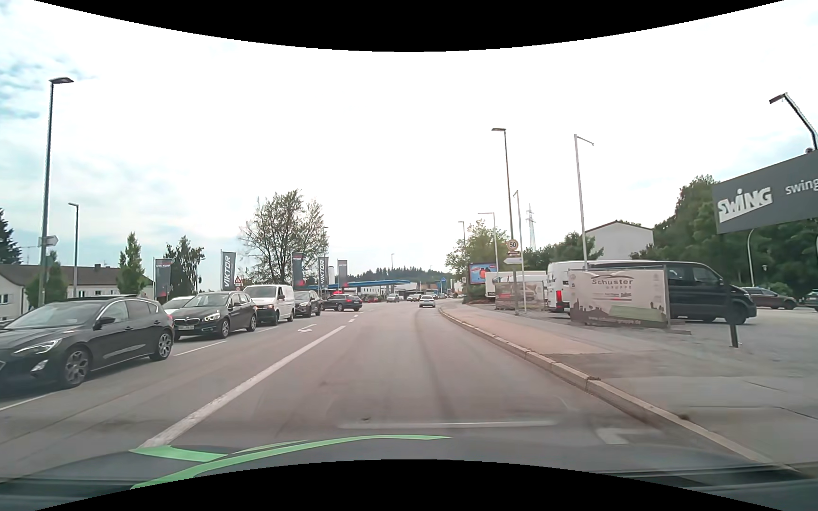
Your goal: Follow the waypoints while adhering to traffic rules and regulations
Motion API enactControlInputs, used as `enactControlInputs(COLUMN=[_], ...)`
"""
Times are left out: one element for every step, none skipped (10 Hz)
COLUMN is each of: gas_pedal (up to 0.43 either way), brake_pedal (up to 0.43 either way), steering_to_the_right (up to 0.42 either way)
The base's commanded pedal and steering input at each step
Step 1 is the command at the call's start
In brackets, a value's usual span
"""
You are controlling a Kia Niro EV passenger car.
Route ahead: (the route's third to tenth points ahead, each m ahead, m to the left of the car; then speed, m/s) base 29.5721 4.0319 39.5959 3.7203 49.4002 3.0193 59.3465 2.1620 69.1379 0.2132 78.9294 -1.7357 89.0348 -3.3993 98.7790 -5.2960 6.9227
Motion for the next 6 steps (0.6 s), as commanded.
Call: enactControlInputs(gas_pedal=[0.197,0.197,0.209,0.209,0.209,0.209], brake_pedal=[0.0,0.0,0.0,0.0,0.0,0.0], steering_to_the_right=[-0.004,-0.005,-0.005,-0.005,-0.005,-0.005])
